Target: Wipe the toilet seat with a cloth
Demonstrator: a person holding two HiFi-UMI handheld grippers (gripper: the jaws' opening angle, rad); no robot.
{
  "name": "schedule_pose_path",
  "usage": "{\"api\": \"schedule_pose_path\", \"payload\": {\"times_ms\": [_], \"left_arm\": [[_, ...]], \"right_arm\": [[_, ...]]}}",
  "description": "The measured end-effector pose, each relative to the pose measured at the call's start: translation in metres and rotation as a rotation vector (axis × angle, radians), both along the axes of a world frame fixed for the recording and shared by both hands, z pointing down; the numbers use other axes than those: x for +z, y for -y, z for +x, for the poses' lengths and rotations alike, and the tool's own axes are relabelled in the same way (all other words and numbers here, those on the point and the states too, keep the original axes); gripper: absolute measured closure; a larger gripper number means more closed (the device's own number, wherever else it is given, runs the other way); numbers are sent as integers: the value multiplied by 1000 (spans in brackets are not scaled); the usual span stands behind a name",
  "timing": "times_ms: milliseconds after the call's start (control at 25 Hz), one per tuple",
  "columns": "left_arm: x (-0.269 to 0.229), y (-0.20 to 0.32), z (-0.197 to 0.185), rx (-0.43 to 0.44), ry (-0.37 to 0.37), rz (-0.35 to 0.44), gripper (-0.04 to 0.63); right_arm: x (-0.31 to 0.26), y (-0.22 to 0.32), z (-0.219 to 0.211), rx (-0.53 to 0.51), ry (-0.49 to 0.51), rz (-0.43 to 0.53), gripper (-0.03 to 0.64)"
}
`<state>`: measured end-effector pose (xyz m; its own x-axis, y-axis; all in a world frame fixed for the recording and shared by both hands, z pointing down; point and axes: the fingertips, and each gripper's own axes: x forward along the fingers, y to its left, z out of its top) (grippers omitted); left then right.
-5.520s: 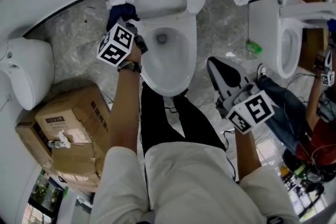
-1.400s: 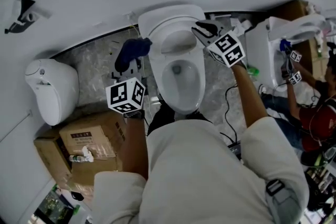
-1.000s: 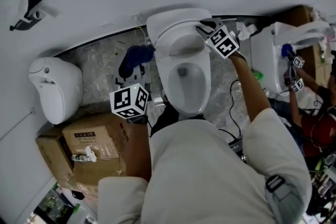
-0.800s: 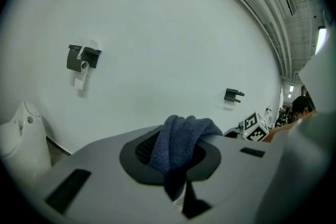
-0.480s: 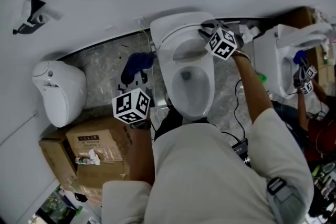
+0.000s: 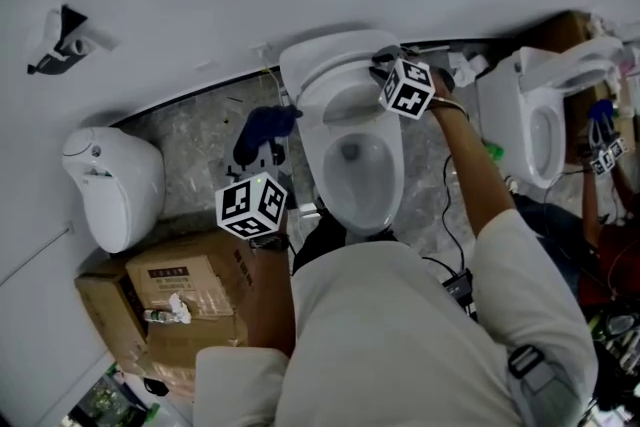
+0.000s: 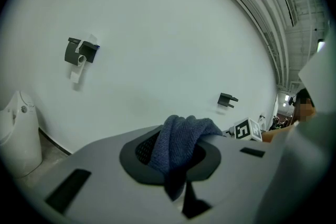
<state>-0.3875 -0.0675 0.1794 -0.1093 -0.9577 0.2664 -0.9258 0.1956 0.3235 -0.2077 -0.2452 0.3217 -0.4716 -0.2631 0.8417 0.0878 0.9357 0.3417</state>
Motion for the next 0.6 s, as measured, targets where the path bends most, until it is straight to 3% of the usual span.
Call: {"api": "schedule_pose_path", "payload": {"times_ms": [600], "left_arm": [[-7, -8, 61, 40, -76, 23, 565]], "right_arm": [[-10, -107, 57, -4, 134, -94, 497]]}}
